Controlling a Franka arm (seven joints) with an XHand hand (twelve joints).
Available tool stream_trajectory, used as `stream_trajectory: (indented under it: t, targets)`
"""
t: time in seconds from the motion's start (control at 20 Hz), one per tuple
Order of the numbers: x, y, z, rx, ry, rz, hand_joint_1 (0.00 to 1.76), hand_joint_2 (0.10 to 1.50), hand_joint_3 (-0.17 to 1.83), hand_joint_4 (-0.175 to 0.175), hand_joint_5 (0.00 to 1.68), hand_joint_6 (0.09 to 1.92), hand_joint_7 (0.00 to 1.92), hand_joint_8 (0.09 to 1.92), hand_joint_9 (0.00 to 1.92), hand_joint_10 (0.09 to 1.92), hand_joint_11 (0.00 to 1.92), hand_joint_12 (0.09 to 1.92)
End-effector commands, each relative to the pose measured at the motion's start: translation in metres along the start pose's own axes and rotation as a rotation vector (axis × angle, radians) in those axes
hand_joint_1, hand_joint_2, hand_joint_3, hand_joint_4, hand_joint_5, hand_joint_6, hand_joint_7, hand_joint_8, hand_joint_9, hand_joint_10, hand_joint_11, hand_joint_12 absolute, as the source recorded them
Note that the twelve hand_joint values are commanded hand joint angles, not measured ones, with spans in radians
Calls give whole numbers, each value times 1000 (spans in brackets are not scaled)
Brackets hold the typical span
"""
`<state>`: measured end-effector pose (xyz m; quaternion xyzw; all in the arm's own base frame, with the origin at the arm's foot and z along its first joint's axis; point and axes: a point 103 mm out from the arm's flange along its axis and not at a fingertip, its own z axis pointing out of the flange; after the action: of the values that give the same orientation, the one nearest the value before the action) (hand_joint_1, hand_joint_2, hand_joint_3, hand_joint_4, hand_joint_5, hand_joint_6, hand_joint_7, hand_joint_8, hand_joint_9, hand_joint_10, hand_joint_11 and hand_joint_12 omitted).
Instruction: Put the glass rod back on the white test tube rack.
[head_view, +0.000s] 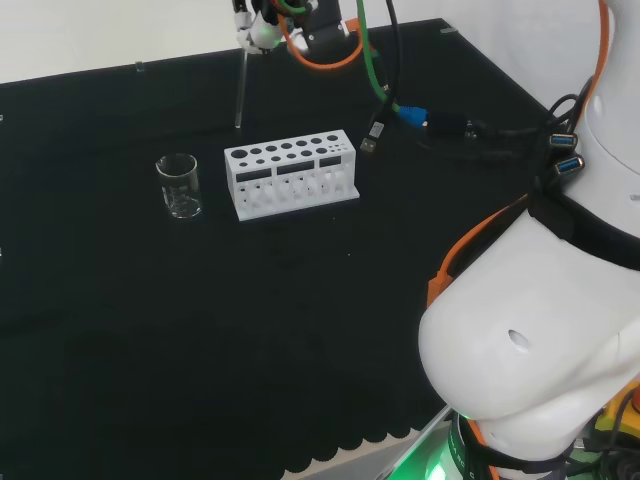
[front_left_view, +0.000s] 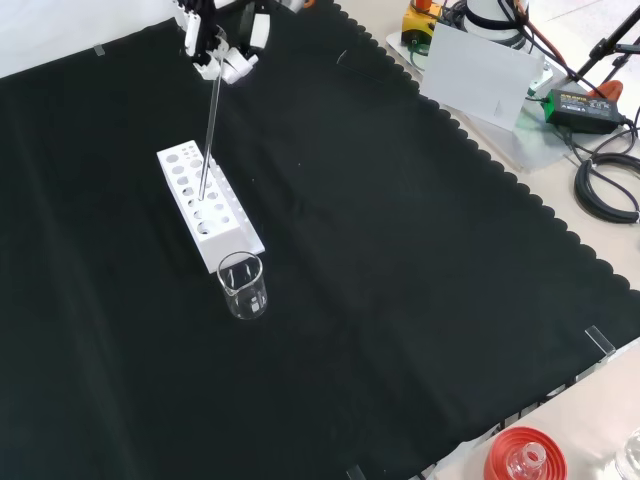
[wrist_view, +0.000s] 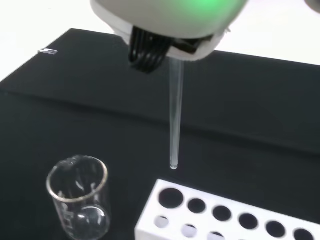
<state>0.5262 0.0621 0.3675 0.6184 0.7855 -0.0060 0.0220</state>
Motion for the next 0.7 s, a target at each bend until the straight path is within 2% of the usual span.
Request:
stream_trajectory:
  t: [0.05,0.7]
  targets:
    - [-14,-6,4,14,-8,19,1219,572,842,-175,1249,794,1673,622,1883,348,1709,710]
    - [-22,-16,14,36,-8,37,1218,571,844,-175,1251,792,1674,620,1885,346,1710,710]
